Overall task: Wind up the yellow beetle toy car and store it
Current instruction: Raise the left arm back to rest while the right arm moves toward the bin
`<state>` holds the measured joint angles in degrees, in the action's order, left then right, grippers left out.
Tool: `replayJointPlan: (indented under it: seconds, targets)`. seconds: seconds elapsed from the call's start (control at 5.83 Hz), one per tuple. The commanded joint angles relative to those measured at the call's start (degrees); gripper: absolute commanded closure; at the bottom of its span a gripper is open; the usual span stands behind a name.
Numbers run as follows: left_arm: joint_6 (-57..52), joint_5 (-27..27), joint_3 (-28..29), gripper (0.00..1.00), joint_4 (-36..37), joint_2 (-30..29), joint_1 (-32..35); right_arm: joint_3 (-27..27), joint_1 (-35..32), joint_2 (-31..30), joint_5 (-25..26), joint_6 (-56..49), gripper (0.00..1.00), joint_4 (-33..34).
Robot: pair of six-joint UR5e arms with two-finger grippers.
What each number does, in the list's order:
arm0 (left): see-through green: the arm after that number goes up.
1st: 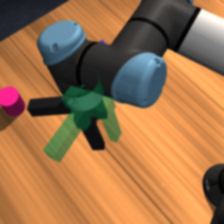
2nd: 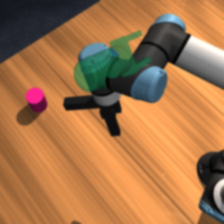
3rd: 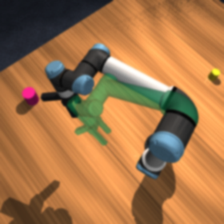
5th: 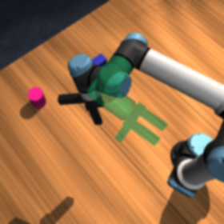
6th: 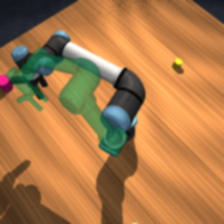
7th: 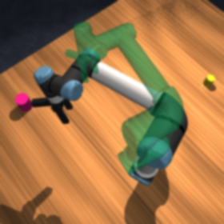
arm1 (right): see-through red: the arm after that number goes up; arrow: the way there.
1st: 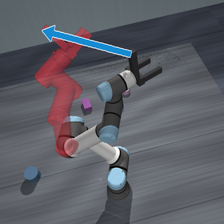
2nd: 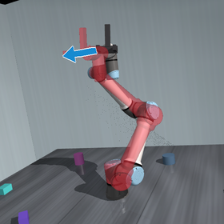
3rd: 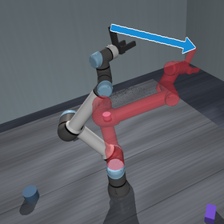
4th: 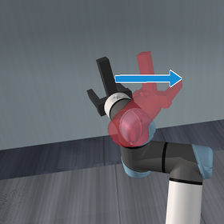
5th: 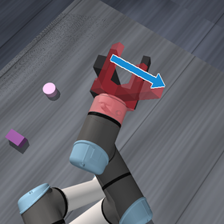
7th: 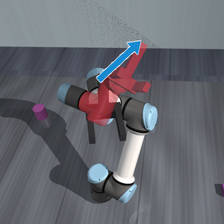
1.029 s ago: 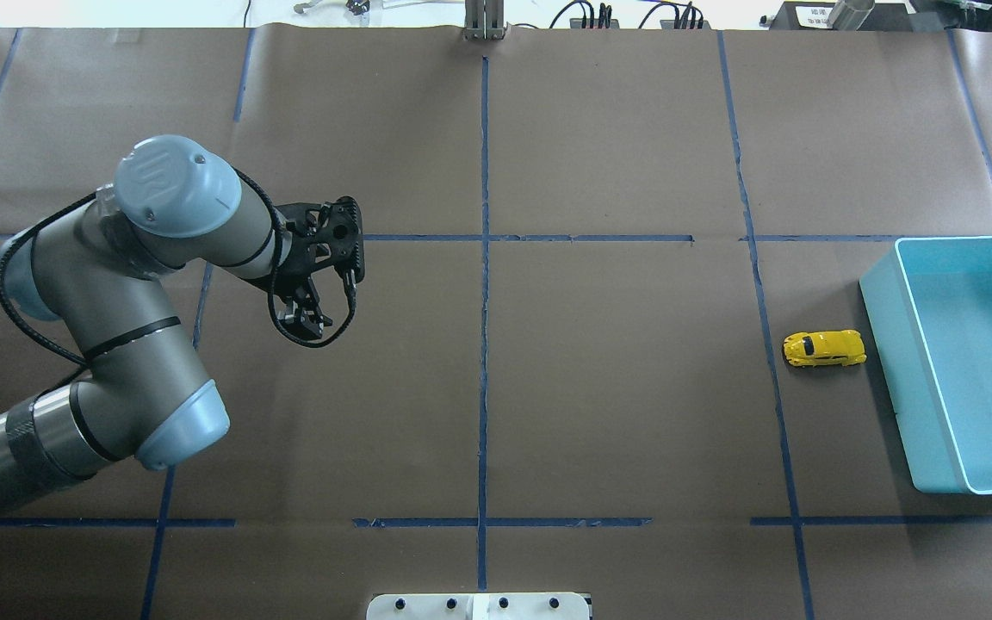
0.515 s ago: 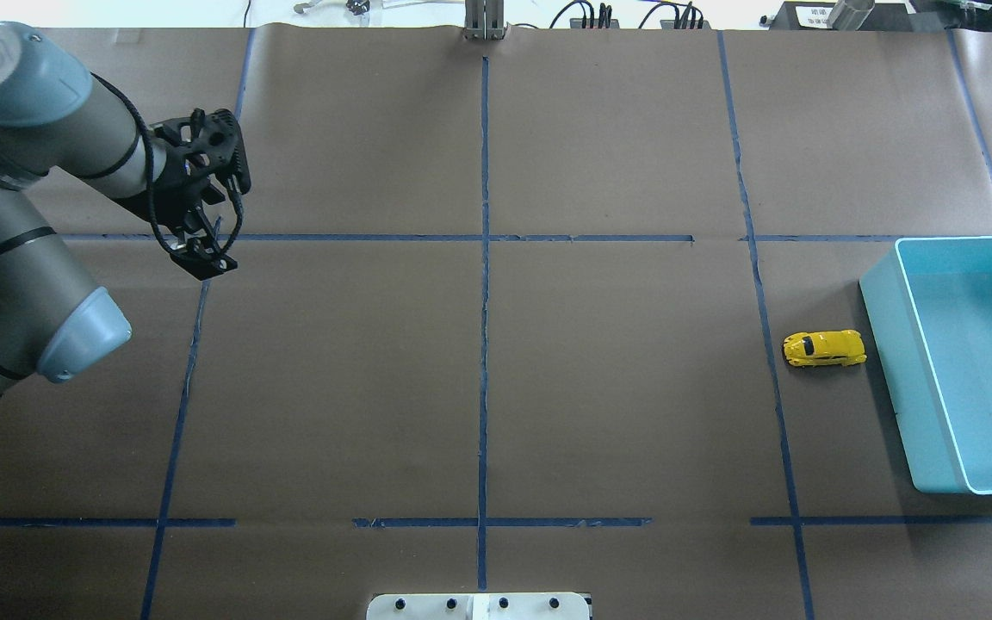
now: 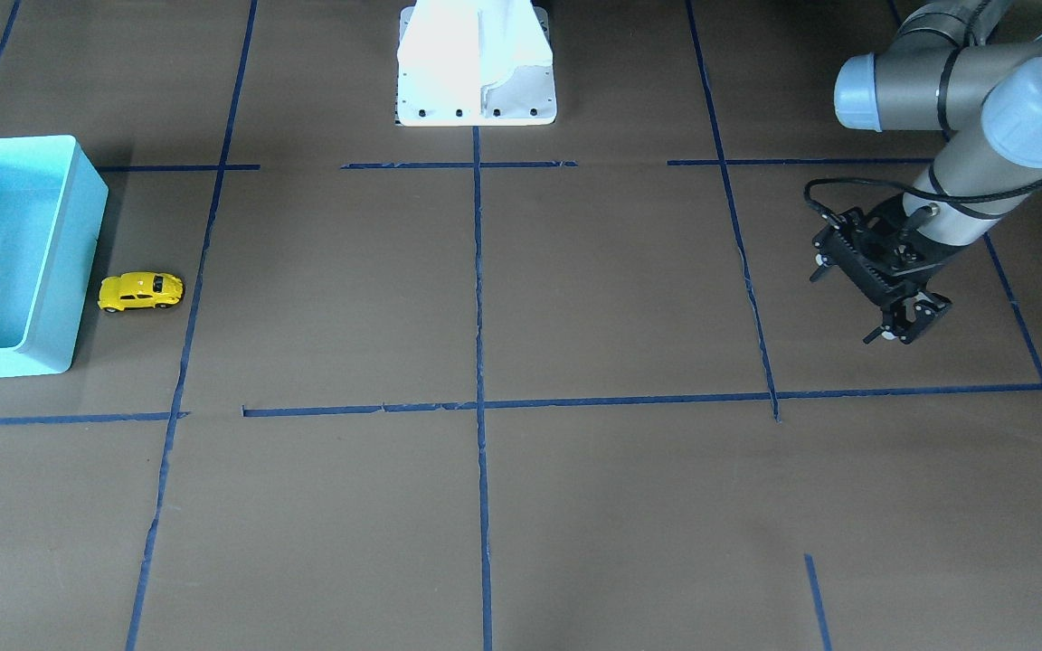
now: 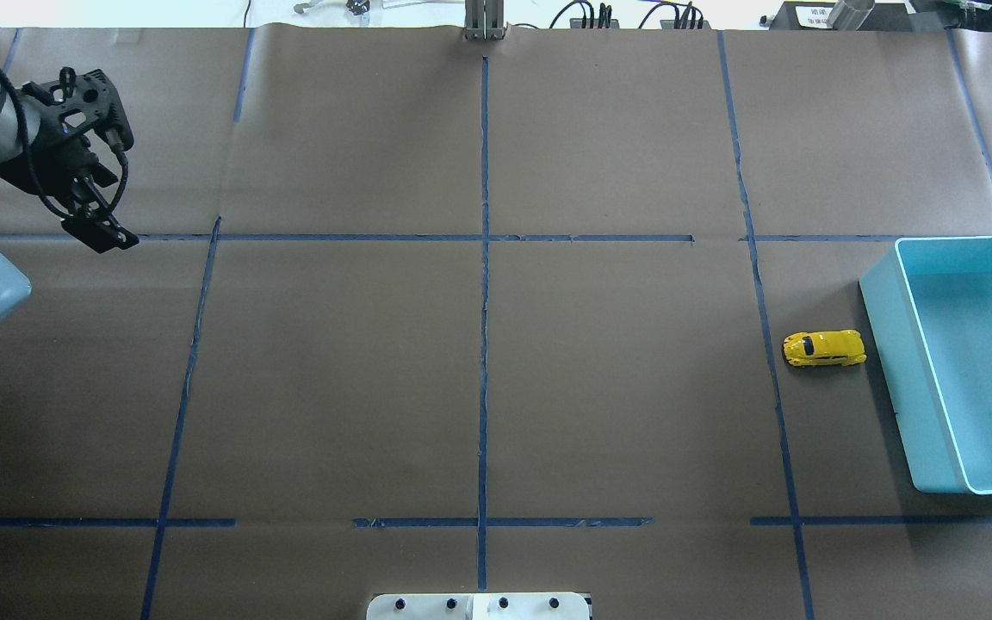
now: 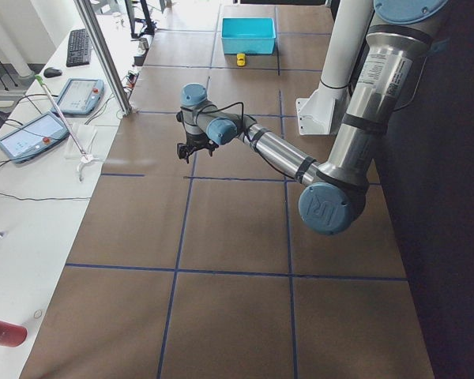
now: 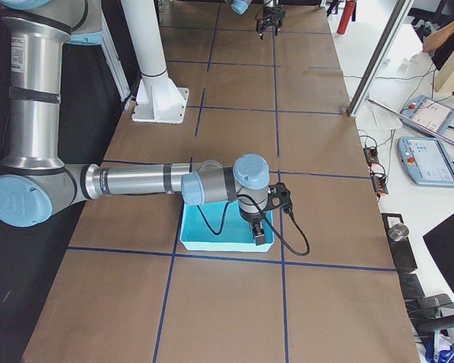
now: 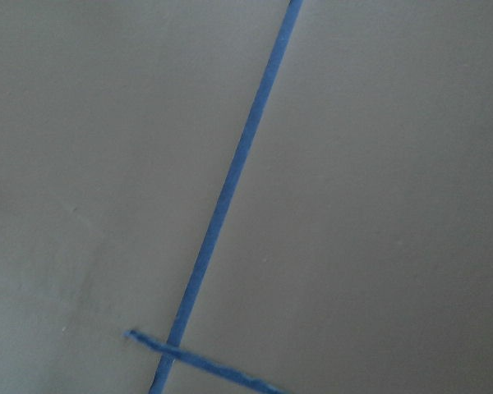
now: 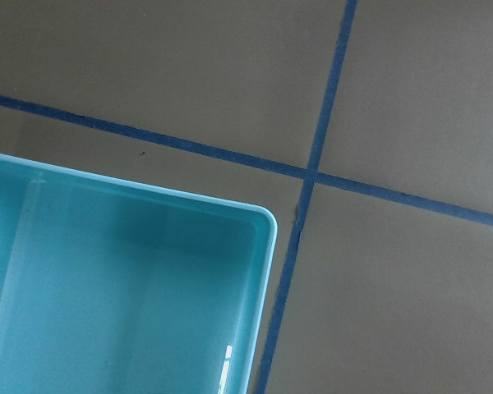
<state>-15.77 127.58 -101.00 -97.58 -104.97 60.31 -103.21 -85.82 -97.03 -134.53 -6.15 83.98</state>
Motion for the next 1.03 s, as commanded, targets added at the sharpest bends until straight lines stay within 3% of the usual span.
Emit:
replayJointPlan:
  seconds: [0.0, 0.17, 0.34, 0.51, 0.86]
  targets:
    - [7.46, 0.92, 0.97, 0.00, 0.11, 3.27, 5.93, -3.04, 2.57, -1.14, 0.15, -0.09, 0.00, 0.04]
    - [9.68, 0.83, 1.41, 0.00, 0.98, 4.15, 8.92, -6.62, 9.54, -0.79, 1.02, 0.00, 0.00, 0.04]
    - [9.79, 0.83, 1.77, 0.00, 1.25, 9.21, 11.91, -9.53, 13.70, -0.62, 3.03, 0.00, 0.00, 0.04]
    - [11.62, 0.83, 2.29, 0.00, 1.34, 10.39, 15.16, -12.43, 16.88, -0.70, 3.83, -0.09, 0.00, -0.05]
    - [12.16, 3.62, 7.72, 0.00, 7.54, 11.54, 23.86, -13.51, 30.55, 3.49, 10.84, -9.01, 0.00, -0.66]
